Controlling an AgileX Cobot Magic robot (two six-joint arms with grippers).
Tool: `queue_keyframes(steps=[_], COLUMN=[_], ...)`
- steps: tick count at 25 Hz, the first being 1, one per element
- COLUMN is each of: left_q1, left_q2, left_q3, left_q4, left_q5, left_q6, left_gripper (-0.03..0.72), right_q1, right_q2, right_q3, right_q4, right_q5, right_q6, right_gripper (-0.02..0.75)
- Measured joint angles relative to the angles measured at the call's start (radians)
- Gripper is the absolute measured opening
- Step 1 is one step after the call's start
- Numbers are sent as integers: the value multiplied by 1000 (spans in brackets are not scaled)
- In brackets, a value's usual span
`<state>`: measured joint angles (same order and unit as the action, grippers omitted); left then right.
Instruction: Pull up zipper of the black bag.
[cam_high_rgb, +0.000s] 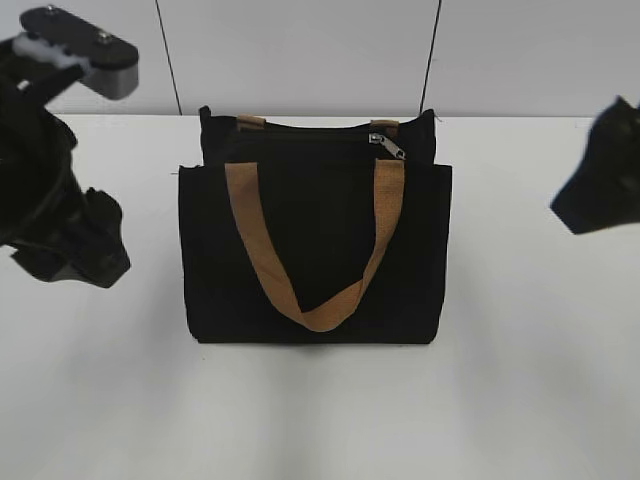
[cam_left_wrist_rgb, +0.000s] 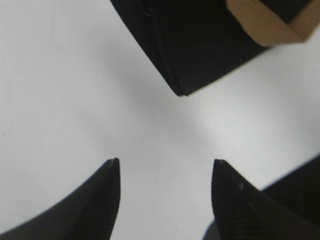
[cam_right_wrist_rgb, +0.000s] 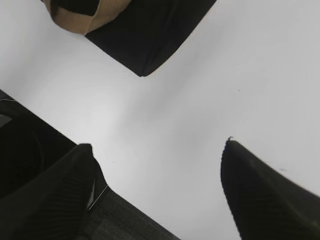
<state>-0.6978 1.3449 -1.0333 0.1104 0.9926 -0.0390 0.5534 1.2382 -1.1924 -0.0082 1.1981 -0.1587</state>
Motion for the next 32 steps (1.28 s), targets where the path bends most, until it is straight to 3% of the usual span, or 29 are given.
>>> queue_keyframes(steps=[4,8,21,26,32], left_q1=[-1,-1,-2,-2,-2], left_q2=[-83,-261,-1006,-1113,-1118], left_q3=[-70,5,351,439,452], left_q4=[-45,-49,-160,-171,-174], left_q5=[183,213,202,196,175], left_q6=[46,53,54,61,76], left_gripper=[533,561,564,546,512], right_q1=[0,0,0,0,0], right_q2=[-176,-376,-868,-903,-904], right_q3=[120,251,627,690,724], right_q4=[3,17,31,31,36], right_q5=[4,12,23,-25,-96], right_q6=[7,13,79,78,35], right_gripper=[609,609,596,596,596])
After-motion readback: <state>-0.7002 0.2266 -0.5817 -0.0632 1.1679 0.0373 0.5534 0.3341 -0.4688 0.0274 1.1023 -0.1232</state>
